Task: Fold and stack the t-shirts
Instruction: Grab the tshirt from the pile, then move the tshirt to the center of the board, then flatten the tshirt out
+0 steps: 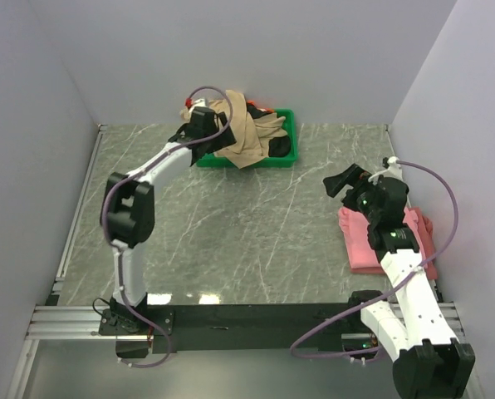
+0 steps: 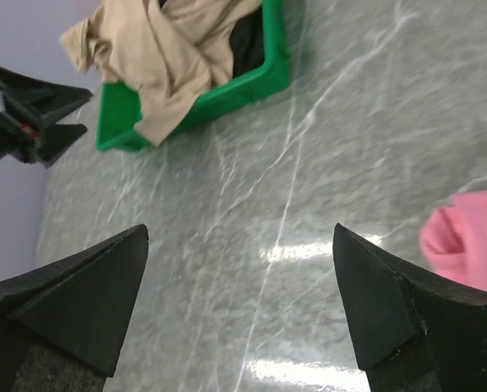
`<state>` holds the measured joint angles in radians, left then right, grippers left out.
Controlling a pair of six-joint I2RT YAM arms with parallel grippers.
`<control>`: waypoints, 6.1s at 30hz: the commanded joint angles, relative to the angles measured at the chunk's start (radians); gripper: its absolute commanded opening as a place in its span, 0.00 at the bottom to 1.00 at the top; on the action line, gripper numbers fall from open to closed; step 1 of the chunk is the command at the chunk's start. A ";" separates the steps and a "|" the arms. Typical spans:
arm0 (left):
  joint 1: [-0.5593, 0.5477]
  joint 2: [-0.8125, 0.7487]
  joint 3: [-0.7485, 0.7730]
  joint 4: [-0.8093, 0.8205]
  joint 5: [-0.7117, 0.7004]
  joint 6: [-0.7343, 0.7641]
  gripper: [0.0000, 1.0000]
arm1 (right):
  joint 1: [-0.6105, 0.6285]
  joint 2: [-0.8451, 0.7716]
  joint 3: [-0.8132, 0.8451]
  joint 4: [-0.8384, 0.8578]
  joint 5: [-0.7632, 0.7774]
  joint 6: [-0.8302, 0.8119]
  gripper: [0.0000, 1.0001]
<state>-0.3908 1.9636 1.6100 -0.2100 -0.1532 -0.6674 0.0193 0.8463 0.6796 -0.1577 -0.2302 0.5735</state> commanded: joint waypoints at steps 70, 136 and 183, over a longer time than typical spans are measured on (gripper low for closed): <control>-0.347 -0.690 0.173 0.043 0.309 -0.014 0.01 | -0.004 -0.299 -0.023 -0.154 0.134 -0.037 0.93; -0.100 -0.766 -1.082 -0.019 0.052 -0.468 0.59 | 0.599 0.090 -0.043 -0.526 0.276 0.140 0.92; -0.137 -1.149 -0.494 -0.292 -0.305 -0.261 0.01 | 0.684 -0.016 0.681 -0.634 1.003 0.043 0.00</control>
<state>-0.5243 0.8352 1.0153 -0.4908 -0.3576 -1.0035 0.7521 0.8467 1.2667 -0.8745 0.6868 0.7403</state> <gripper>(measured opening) 0.022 0.011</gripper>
